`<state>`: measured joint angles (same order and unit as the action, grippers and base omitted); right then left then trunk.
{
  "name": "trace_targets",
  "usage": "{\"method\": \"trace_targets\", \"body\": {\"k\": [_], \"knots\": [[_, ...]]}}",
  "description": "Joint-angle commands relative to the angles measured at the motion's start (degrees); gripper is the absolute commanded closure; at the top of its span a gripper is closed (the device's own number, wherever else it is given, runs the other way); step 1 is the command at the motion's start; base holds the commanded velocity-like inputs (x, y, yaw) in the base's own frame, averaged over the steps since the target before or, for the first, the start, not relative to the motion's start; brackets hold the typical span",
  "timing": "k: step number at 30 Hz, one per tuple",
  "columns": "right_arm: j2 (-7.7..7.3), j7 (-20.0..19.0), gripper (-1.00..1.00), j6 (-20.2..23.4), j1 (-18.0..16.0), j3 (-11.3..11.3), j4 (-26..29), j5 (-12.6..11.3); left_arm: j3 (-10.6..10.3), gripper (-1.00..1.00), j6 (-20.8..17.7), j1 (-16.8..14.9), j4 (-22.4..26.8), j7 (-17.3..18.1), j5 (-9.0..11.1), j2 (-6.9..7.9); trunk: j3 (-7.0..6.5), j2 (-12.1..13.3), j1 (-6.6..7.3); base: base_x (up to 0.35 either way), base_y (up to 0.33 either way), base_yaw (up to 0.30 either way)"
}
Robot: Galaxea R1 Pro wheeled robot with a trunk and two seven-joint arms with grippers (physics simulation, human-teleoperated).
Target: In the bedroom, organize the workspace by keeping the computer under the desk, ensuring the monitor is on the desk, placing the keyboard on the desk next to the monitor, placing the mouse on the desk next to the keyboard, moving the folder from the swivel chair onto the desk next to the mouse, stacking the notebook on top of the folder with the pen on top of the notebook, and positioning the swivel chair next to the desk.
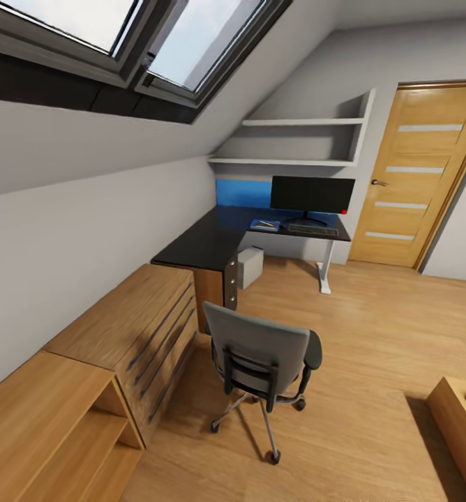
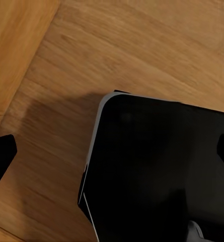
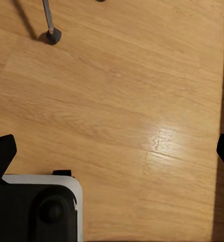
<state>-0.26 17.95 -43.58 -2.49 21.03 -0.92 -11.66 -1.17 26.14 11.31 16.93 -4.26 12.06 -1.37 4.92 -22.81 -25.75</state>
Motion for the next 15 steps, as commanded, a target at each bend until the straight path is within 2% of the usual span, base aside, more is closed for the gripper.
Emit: {"method": "trace_targets", "body": {"k": [1,15], "knots": [[0.01,0.15,-1.0,-0.19,-0.06,0.5,-0.09,-0.38,-0.15,-1.0,0.06,0.03,0.12,-0.22,0.2,-0.01,0.07,-0.11,-0.04,-0.005,0.004,-0.25],[0.0,0.15,-1.0,-0.19,-0.06,0.51,-0.09,-0.38,-0.15,-1.0,0.04,0.03,0.12,-0.22,0.23,-0.03,-0.49,-0.11,-0.04,-0.001,0.001,-0.25]]}}
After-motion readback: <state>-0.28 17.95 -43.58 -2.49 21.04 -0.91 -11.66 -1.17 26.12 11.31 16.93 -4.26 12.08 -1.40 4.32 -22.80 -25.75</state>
